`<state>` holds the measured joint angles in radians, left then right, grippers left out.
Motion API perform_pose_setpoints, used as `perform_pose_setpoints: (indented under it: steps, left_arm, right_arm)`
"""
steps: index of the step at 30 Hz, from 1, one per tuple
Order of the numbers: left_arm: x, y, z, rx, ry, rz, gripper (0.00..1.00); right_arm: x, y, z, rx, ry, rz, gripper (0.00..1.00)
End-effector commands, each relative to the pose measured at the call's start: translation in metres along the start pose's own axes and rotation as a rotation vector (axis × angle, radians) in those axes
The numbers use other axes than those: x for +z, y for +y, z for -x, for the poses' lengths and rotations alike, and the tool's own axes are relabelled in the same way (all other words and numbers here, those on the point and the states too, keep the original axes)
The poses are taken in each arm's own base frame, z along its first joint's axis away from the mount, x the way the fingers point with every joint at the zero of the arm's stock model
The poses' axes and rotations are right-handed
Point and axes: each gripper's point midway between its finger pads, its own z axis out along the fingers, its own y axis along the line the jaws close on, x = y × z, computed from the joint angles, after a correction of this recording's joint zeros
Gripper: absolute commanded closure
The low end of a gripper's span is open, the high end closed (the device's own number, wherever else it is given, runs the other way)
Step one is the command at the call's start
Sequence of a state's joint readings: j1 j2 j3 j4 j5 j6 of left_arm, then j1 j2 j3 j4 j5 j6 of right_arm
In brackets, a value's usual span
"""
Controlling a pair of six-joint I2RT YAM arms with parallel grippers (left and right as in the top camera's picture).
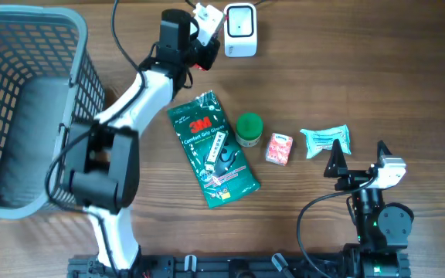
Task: Scan the item barcode
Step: 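Hold the Nescafe stick under the scanner with the left gripper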
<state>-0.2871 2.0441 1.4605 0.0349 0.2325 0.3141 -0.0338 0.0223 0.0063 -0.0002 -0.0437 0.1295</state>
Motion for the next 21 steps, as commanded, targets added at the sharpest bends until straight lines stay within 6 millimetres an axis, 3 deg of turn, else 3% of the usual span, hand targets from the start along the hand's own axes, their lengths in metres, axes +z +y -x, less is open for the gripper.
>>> perform_pose_setpoints:
  steps: [1,7,13,21]
  left_arm:
    - [0.034,0.021,-0.004,-0.027,-0.001,-0.013,0.96]
    - [0.074,0.005,0.012,-0.008,-0.019,-0.084,0.96]
    - [0.074,-0.008,-0.008,0.029,0.064,-0.120,0.96]
    - [0.073,-0.016,-0.018,0.022,0.108,-0.139,0.96]
  right_arm:
    - [0.000,-0.001,0.001,0.002,-0.008,-0.007,0.00]
    - [0.000,-0.001,0.001,0.002,-0.008,-0.007,0.00]
    - [0.000,-0.001,0.001,0.002,-0.008,-0.007,0.00]
    - [0.000,-0.001,0.001,0.002,-0.008,-0.007,0.00]
